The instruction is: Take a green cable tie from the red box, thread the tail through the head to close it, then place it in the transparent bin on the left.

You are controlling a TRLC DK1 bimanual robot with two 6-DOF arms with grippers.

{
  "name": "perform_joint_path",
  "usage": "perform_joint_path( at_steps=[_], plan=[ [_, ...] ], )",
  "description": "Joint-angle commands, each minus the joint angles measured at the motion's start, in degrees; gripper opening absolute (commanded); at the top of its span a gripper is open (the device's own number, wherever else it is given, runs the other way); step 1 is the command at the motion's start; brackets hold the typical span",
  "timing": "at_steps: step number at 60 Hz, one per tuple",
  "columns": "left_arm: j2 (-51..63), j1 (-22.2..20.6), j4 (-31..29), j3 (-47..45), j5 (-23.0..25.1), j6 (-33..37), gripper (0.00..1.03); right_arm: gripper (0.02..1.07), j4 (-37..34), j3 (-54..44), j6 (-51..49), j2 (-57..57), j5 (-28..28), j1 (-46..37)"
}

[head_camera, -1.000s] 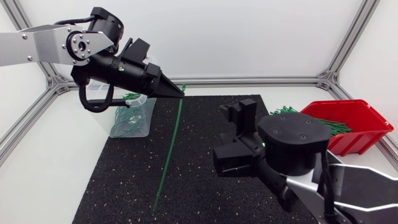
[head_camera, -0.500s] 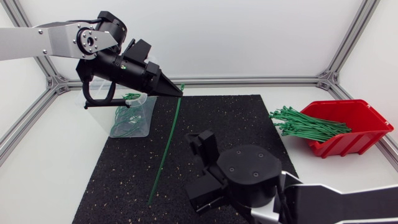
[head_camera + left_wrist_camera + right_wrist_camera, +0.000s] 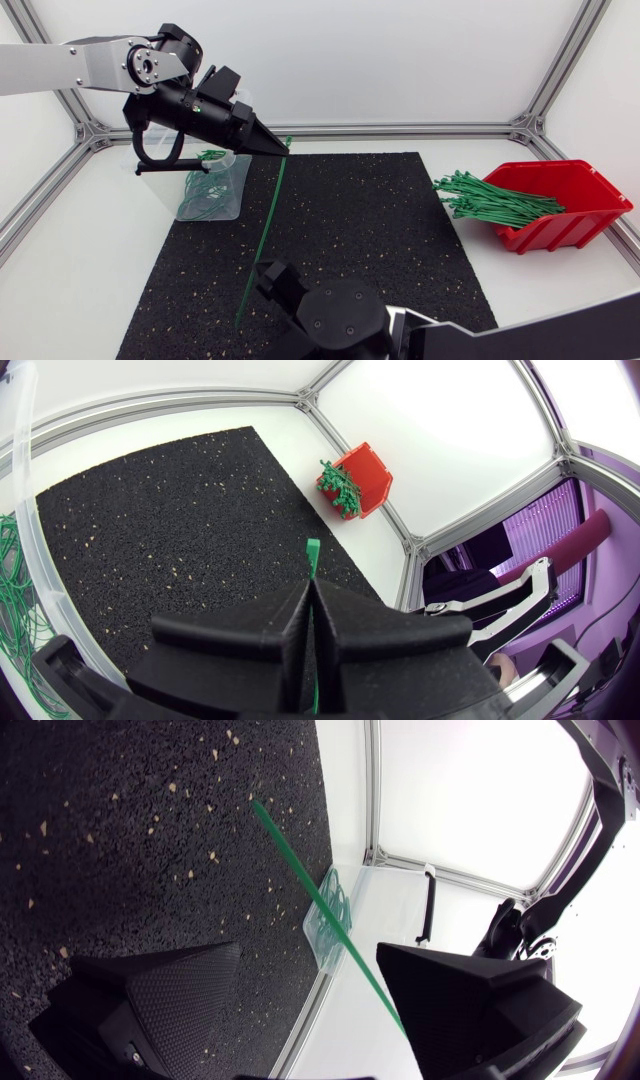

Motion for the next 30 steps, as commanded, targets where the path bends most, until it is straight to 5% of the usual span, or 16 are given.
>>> perform_joint_path(
  at_steps=[1, 24, 30],
  plan=[
    [1.59, 0.51, -1.2, 1.62, 1.02, 1.57, 0.04, 1.02, 1.58, 1.31, -1.76, 1.57, -0.16, 1.65],
    [1.77, 0.77, -2.34, 1.45, 2.87, 1.83, 0.04, 0.96, 12.39, 3.33, -6.07, 11.24, -2.27, 2.71],
    [3.09, 1.21, -6.91, 2.76, 4.01, 5.7, 0.04, 0.96, 12.75, 3.68, -6.42, 11.59, -2.79, 2.79]
  ],
)
